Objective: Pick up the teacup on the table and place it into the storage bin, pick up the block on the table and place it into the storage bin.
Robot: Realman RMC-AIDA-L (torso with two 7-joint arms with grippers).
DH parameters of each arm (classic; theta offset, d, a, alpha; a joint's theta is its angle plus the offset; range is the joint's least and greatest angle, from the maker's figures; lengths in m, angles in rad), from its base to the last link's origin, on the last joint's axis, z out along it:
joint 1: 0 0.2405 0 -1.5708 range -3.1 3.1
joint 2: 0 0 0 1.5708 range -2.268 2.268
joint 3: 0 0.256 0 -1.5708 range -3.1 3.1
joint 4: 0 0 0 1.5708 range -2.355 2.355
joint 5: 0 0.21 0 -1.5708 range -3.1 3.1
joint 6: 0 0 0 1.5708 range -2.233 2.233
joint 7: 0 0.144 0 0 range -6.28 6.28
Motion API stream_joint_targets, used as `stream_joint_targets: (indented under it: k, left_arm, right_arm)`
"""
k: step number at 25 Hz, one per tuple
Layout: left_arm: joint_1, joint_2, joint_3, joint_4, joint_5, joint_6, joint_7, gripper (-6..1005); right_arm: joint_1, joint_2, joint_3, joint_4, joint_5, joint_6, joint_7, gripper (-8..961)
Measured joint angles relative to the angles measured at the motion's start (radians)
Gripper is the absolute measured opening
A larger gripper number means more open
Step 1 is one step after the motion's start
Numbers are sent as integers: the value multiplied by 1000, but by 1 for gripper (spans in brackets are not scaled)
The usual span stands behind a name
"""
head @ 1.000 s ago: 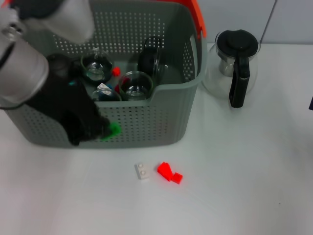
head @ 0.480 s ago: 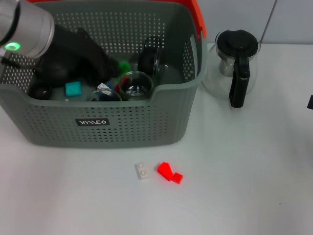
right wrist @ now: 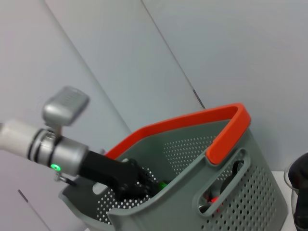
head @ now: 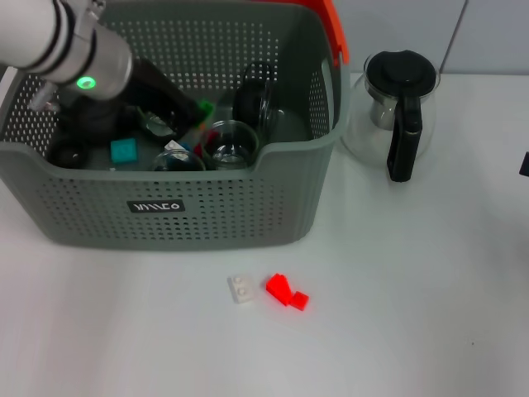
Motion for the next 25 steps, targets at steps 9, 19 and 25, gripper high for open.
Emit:
stream_joint_targets:
  k: [9, 19, 25]
  left_arm:
    - [-34, 18, 6, -161, 15, -140, -42, 139]
    - [-3, -22, 14, -73, 12, -135, -44, 260]
    - [100, -31, 14, 129, -172, -96, -49, 435]
  right_arm:
    - [5, 0, 0, -3, 7, -1, 0, 823]
    - [9, -2, 7, -3, 9, -2, 0, 823]
    - [9, -2, 17, -3, 10, -2, 0, 823]
